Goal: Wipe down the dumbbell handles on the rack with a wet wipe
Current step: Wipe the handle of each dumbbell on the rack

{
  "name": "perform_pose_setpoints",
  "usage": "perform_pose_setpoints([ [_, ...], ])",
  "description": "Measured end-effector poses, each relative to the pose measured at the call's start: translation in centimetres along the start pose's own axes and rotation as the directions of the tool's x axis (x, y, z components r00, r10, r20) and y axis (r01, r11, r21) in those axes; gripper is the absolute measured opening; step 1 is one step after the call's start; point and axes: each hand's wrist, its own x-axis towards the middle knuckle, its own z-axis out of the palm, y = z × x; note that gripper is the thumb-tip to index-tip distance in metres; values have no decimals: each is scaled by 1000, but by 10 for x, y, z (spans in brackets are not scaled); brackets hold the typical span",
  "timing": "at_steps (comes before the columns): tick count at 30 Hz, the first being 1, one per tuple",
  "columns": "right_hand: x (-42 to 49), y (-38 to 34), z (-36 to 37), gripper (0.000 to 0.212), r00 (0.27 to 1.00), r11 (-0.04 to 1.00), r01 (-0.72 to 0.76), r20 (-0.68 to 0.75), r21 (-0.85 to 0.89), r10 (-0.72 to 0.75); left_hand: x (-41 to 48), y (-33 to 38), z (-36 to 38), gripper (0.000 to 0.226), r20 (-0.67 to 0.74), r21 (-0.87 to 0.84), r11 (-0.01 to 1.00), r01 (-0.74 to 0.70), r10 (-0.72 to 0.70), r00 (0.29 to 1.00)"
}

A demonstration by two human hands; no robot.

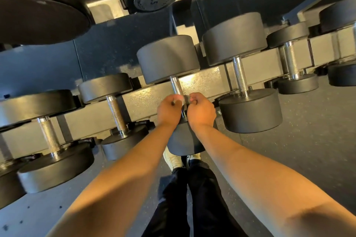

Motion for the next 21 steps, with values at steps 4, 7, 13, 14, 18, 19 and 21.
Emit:
perform_pose_setpoints([
  [4,0,3,1,34,999,999,41,-6,-1,-41,-6,-12,-4,24,180,149,987,54,-81,980],
  [7,-1,5,1,35,998,995,44,-42,94,-41,3,-13,-14,21,232,25,991,128,-130,964],
  [13,0,9,1,32,993,981,78,-98,177,-61,18,9,-13,22,32,-283,948,143,-140,990],
  [14,0,10,2,32,993,982,84,-102,171,-68,17,12,-9,23,34,-241,962,129,-124,992],
  [18,1,11,4,32,992,982,73,-111,177,-53,1,3,-6,23,180,19,1000,18,-21,983],
  [19,2,11,4,32,993,982,66,-110,178,-47,-1,-2,-7,23,238,106,994,-11,-14,971],
  [21,1,12,4,32,994,984,67,-101,162,-52,-1,-6,-10,24,309,199,979,-45,-19,951],
])
